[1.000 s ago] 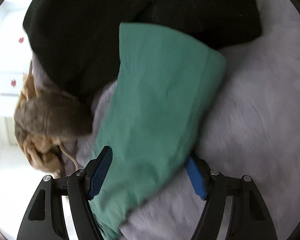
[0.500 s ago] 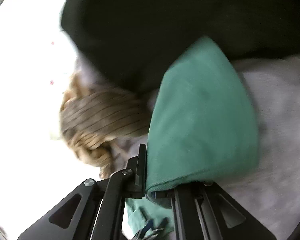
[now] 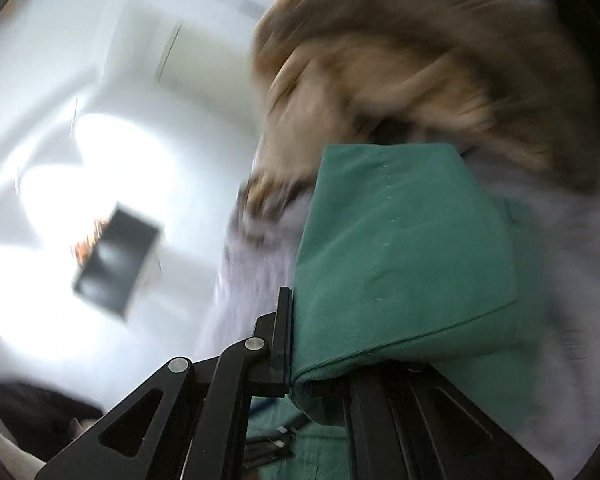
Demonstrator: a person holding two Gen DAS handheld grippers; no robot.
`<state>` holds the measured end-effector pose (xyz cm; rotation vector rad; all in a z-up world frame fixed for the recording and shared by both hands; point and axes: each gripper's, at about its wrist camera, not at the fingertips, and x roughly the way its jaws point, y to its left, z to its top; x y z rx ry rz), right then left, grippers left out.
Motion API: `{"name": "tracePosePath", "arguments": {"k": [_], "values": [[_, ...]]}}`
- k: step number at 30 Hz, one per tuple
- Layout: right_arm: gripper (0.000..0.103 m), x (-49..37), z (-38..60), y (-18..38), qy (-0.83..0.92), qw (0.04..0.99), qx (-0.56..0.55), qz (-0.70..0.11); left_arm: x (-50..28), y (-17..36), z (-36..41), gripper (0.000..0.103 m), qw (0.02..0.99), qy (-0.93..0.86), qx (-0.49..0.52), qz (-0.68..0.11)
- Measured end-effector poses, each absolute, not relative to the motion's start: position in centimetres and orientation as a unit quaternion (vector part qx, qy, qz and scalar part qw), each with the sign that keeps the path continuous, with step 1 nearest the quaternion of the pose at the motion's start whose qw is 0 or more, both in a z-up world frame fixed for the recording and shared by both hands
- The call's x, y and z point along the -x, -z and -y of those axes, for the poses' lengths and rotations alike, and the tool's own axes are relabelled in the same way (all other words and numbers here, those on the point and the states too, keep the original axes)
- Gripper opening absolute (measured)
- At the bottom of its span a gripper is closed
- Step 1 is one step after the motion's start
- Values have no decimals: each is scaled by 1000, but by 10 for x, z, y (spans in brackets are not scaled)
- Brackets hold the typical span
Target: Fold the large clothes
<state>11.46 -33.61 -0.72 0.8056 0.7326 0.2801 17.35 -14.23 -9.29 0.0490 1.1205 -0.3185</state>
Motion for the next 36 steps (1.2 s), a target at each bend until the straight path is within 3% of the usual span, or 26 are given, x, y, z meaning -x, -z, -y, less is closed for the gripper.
{"name": "tracePosePath", "arguments": {"k": [6, 11, 13, 14, 15, 16, 19, 20, 23, 29, 32, 34, 35, 36], "values": [[9, -165, 197, 91, -138, 798, -320, -491, -172, 100, 39, 99, 839, 76, 2, -540], [10, -163, 178, 157, -81, 738, -356, -567, -162, 110, -8, 99, 832, 55, 22, -551], [28, -149, 187, 157, -79, 728, -395, -555, -160, 113, -19, 99, 831, 57, 33, -553], [52, -141, 194, 154, -68, 729, -409, -544, -156, 113, -21, 99, 830, 58, 36, -553], [67, -132, 202, 149, -49, 737, -421, -526, -156, 114, -23, 99, 830, 59, 38, -553], [68, -126, 210, 144, -33, 745, -431, -509, -154, 114, -26, 99, 830, 61, 41, -553], [68, -123, 231, 141, 12, 743, -463, -482, -150, 114, -35, 99, 826, 65, 56, -558], [61, -127, 234, 143, 17, 738, -474, -480, -150, 113, -35, 99, 825, 65, 58, -558], [13, -149, 224, 141, 4, 744, -445, -498, -146, 107, -40, 99, 828, 66, 61, -553], [13, -176, 129, 91, -108, 819, -267, -496, -141, 95, -68, 99, 840, 38, 65, -537], [21, -172, 77, 98, -131, 822, -153, -533, -139, 90, -90, 99, 846, 12, 72, -528], [40, -167, 54, 109, -123, 813, -92, -562, -138, 89, -102, 99, 847, -3, 72, -527], [58, -162, 48, 114, -124, 806, -82, -572, -138, 89, -107, 99, 846, -8, 74, -528], [65, -156, 46, 115, -129, 804, -86, -575, -139, 89, -110, 99, 845, -10, 76, -529]]}}
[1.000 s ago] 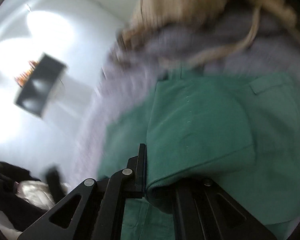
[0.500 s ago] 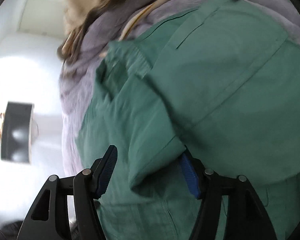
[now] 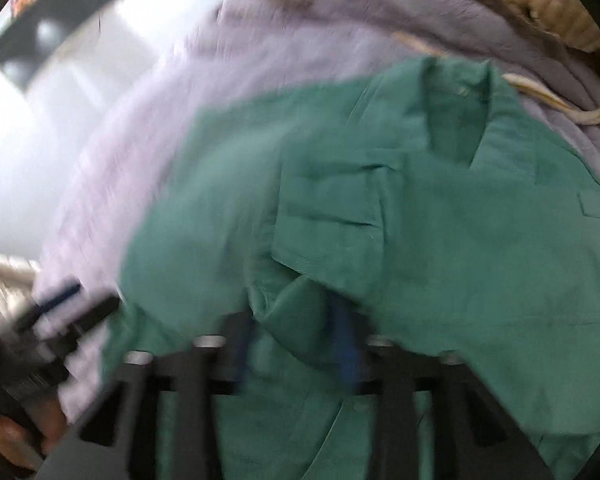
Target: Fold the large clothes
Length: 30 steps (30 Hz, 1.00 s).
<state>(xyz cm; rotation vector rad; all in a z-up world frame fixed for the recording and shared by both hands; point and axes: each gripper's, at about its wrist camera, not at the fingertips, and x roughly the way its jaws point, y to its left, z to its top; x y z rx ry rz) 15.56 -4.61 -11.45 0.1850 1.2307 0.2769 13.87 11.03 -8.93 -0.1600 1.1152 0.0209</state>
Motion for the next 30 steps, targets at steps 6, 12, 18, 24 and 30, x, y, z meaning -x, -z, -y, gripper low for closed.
{"name": "tracePosePath", "arguments": {"k": [6, 12, 18, 24, 30], "values": [[66, -107, 100, 108, -109, 793, -154, -579, -143, 88, -100, 99, 844, 15, 74, -531], [66, -44, 234, 132, -2, 742, -382, -551, -161, 96, -42, 99, 821, 108, 84, -554], [67, 3, 317, 157, 69, 707, -533, -460, -175, 125, 23, 99, 789, 164, 71, -588], [67, 1, 334, 153, 95, 707, -591, -377, -185, 142, 54, 99, 808, 135, 0, -574], [56, 31, 377, 164, 131, 679, -630, -353, -184, 149, 66, 99, 811, 122, -46, -570]]}}
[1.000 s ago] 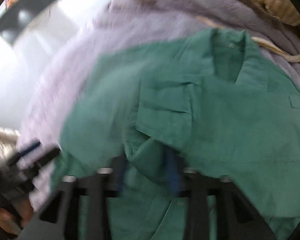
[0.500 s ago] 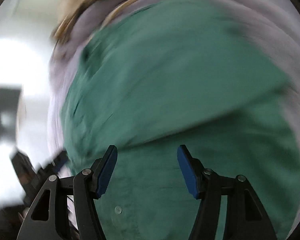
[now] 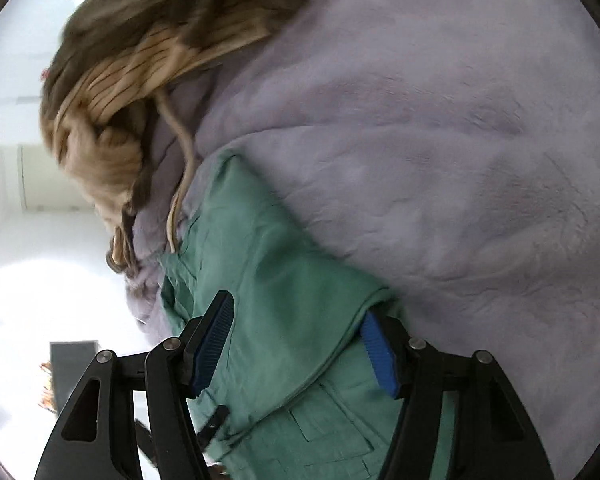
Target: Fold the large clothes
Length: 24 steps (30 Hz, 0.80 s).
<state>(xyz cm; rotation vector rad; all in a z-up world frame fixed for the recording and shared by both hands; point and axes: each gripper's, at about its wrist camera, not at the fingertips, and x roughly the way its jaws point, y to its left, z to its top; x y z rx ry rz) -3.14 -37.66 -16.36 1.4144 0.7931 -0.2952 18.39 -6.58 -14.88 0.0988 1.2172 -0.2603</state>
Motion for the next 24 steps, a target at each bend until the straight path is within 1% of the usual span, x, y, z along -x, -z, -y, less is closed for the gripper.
{"name": "tracePosePath", "arguments": {"k": [1, 2, 3, 5, 10, 12, 14, 15, 16, 17, 18, 20, 22, 23, 24], "values": [[45, 29, 378, 164, 134, 679, -625, -361, -184, 149, 67, 99, 812, 118, -51, -570], [5, 27, 379, 160, 134, 688, -611, -367, -184, 149, 69, 99, 812, 115, -52, -570], [3, 30, 380, 153, 139, 702, -596, -365, -184, 148, 69, 99, 813, 112, -50, -570], [2, 35, 380, 146, 154, 717, -577, -360, -186, 146, 69, 99, 813, 110, -41, -570], [2, 47, 376, 176, 156, 687, -588, -397, -189, 151, 75, 99, 815, 104, -58, -567], [8, 48, 376, 171, 130, 683, -583, -420, -191, 151, 74, 99, 815, 104, -61, -567], [16, 49, 376, 147, 73, 707, -556, -430, -193, 150, 73, 99, 815, 106, -58, -567], [22, 49, 377, 134, 52, 722, -542, -427, -194, 151, 73, 99, 815, 107, -58, -567], [32, 44, 378, 117, 41, 741, -517, -426, -195, 151, 72, 99, 815, 108, -58, -566], [66, 38, 381, 107, 43, 753, -498, -427, -196, 151, 73, 99, 816, 108, -59, -565], [87, 27, 385, 95, 49, 773, -471, -422, -195, 151, 72, 99, 816, 107, -59, -565], [85, -1, 395, 86, 51, 791, -439, -423, -195, 151, 74, 99, 818, 103, -61, -563], [81, -36, 401, 92, 47, 794, -420, -437, -195, 151, 75, 99, 819, 99, -61, -562], [76, -58, 404, 101, 54, 791, -407, -454, -195, 151, 75, 99, 819, 97, -59, -562], [72, -76, 407, 112, 56, 785, -400, -470, -195, 151, 74, 99, 819, 97, -59, -562]]}}
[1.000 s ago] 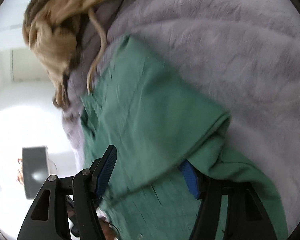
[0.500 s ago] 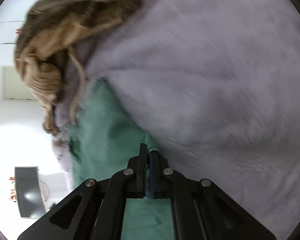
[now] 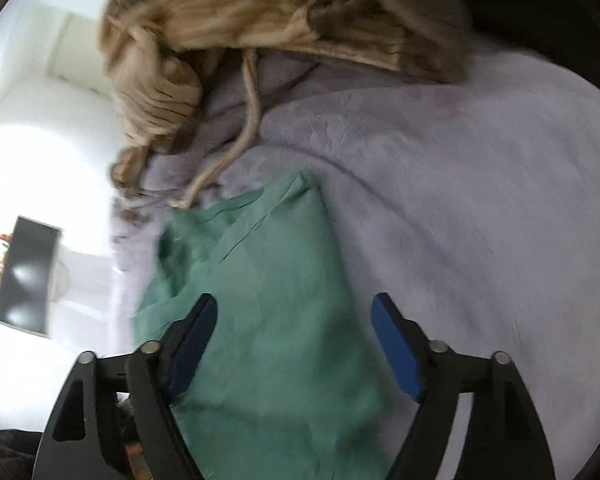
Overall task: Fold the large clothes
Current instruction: 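Grasp the jacket hem with the right tool and straighten the folded edge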
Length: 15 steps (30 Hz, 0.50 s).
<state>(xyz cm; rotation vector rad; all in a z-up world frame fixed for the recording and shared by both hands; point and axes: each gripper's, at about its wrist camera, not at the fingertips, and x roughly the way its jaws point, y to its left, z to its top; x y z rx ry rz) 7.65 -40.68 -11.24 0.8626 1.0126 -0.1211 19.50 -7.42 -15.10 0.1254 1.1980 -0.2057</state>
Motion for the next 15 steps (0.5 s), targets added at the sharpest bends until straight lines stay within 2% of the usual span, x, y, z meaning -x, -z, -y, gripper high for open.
{"name": "tracePosePath", "arguments": {"k": [4, 5, 6, 10, 15], "values": [[61, -123, 408, 145, 57, 773, -378, -506, -196, 152, 74, 99, 819, 97, -58, -563], [39, -128, 406, 150, 54, 770, -376, -512, -196, 152, 74, 99, 819, 97, -59, -563], [1, -133, 405, 153, 48, 766, -377, -519, -196, 152, 74, 99, 819, 96, -60, -563], [2, -135, 407, 135, 75, 797, -344, -490, -197, 149, 76, 99, 821, 92, -60, -560], [3, -131, 426, 166, 103, 771, -377, -503, -208, 152, 85, 99, 828, 91, -80, -548]]}}
